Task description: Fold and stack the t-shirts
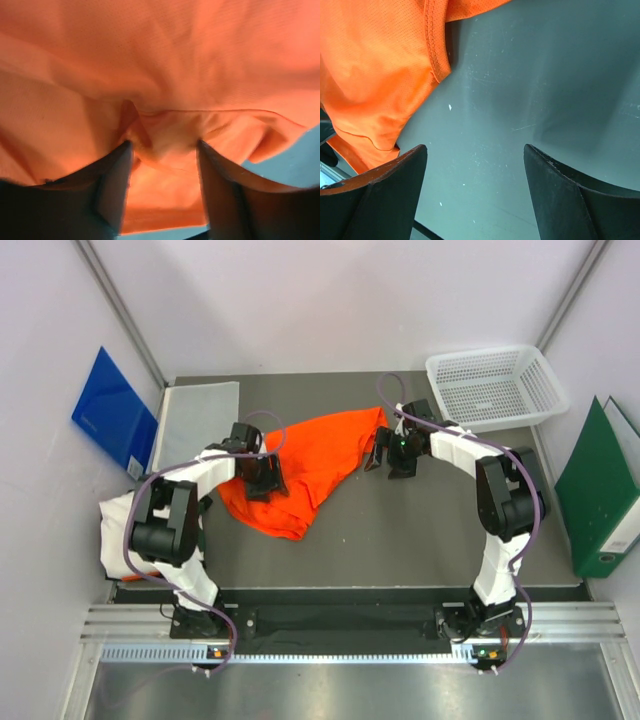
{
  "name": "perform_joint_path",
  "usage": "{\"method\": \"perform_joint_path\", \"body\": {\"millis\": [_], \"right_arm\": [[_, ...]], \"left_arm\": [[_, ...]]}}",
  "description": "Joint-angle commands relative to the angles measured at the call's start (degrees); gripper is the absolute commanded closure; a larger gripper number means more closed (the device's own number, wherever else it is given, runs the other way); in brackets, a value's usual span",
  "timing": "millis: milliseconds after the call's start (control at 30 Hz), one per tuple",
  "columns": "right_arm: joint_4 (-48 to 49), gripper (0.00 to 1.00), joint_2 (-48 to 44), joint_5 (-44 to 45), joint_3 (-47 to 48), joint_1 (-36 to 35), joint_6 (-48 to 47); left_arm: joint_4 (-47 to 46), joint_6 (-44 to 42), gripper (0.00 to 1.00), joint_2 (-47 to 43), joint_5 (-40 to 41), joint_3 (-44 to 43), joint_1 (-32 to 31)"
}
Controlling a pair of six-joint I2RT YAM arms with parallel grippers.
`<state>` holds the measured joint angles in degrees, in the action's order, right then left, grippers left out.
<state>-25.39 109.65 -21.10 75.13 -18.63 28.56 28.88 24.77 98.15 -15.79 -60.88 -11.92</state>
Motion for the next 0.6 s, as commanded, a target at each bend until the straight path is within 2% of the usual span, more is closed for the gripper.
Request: {"method": "perform_joint_path", "body": {"millis": [0, 33, 100, 400, 567], "right_arm": [[-0.1, 0.22, -0.1, -0.6, 2.5, -0.1, -0.5], [-0.3, 0.22, -0.1, -0.5, 2.6, -0.3, -0.5], [-0.6, 0.22, -0.3, -0.1, 3.0, -0.2, -0.7], [-0.4, 0.22, 0.1, 1.1, 3.4, -0.1, -0.6], [0.9, 0.22, 1.6, 1.0, 5.0, 0.5, 0.5]], "left_arm": [[-2.4, -1.2, 0.53, 2.7, 0.1, -2.0, -1.0], [-2.1, -1.4, 0.74, 2.8, -0.1, -2.6, -1.0], [-1.7, -1.4, 1.00, 1.4, -0.7, -4.5, -1.0], [2.7, -2.2, 1.00, -7.2, 3.2, -16.2, -0.9], [2.2, -0.9, 1.00, -7.2, 5.6, -22.4, -0.2]]}}
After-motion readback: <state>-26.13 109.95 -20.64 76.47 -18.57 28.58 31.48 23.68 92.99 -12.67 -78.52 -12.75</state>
